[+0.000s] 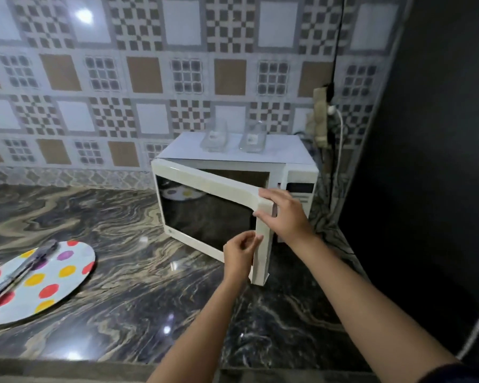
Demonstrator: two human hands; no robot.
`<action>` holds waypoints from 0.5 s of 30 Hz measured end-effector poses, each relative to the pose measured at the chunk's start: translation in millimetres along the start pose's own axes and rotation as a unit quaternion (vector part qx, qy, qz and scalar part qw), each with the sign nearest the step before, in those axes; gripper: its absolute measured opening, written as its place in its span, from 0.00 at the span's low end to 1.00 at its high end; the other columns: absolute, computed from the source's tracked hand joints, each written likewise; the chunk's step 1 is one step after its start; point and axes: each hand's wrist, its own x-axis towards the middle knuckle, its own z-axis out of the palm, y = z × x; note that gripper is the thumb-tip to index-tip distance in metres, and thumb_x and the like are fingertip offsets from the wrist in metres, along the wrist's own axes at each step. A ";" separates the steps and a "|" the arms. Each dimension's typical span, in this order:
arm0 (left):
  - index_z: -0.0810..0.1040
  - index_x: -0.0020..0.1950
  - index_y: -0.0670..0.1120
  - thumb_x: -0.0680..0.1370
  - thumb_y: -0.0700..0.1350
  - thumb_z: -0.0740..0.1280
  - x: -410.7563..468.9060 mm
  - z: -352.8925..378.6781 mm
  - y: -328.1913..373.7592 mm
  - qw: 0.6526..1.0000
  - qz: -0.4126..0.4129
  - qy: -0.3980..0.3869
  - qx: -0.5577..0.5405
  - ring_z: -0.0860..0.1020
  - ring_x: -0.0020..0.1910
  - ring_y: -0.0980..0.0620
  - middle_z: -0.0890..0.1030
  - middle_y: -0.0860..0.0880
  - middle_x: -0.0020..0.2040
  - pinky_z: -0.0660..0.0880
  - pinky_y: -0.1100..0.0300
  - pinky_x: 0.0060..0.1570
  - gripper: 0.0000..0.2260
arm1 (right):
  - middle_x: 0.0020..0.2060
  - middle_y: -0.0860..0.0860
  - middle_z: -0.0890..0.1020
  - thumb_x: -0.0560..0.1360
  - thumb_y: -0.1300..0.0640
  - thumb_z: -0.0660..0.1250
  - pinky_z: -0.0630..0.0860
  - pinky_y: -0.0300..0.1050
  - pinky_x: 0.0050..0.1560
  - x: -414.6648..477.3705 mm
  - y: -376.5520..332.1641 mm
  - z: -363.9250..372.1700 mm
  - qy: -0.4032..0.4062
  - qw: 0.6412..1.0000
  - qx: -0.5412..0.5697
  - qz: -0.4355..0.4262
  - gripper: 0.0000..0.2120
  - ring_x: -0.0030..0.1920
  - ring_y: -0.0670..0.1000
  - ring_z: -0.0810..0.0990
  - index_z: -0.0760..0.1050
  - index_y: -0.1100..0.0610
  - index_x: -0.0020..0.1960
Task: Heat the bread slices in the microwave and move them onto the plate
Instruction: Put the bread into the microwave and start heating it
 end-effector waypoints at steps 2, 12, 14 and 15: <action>0.82 0.47 0.43 0.75 0.45 0.69 25.2 15.3 -4.4 1.000 -0.002 -0.018 0.017 0.75 0.33 0.64 0.81 0.50 0.37 0.71 0.67 0.36 0.06 | 0.59 0.55 0.79 0.66 0.61 0.76 0.63 0.30 0.63 16.7 19.9 -0.9 0.005 1.000 0.013 0.017 0.24 0.61 0.50 0.76 0.77 0.62 0.60; 0.82 0.38 0.46 0.77 0.51 0.65 120.6 53.9 -25.3 0.989 0.038 -0.095 0.104 0.72 0.29 0.56 0.75 0.50 0.28 0.76 0.52 0.33 0.13 | 0.71 0.52 0.67 0.69 0.39 0.69 0.52 0.47 0.74 86.9 94.8 -15.8 -0.066 0.977 -0.203 0.019 0.35 0.75 0.51 0.56 0.67 0.58 0.68; 0.78 0.35 0.47 0.77 0.53 0.64 125.4 56.4 -38.7 0.985 0.041 -0.102 0.129 0.71 0.29 0.55 0.75 0.46 0.28 0.74 0.52 0.33 0.15 | 0.74 0.52 0.60 0.67 0.29 0.60 0.47 0.48 0.75 89.6 105.1 -16.6 -0.087 0.963 -0.251 0.039 0.45 0.76 0.51 0.52 0.59 0.58 0.73; 0.77 0.34 0.44 0.78 0.53 0.64 126.1 56.9 -43.5 0.981 0.043 -0.112 0.150 0.70 0.28 0.57 0.74 0.43 0.28 0.71 0.54 0.32 0.17 | 0.75 0.52 0.58 0.65 0.25 0.53 0.46 0.48 0.75 90.5 109.4 -15.7 -0.090 0.957 -0.272 0.042 0.50 0.76 0.51 0.52 0.56 0.58 0.74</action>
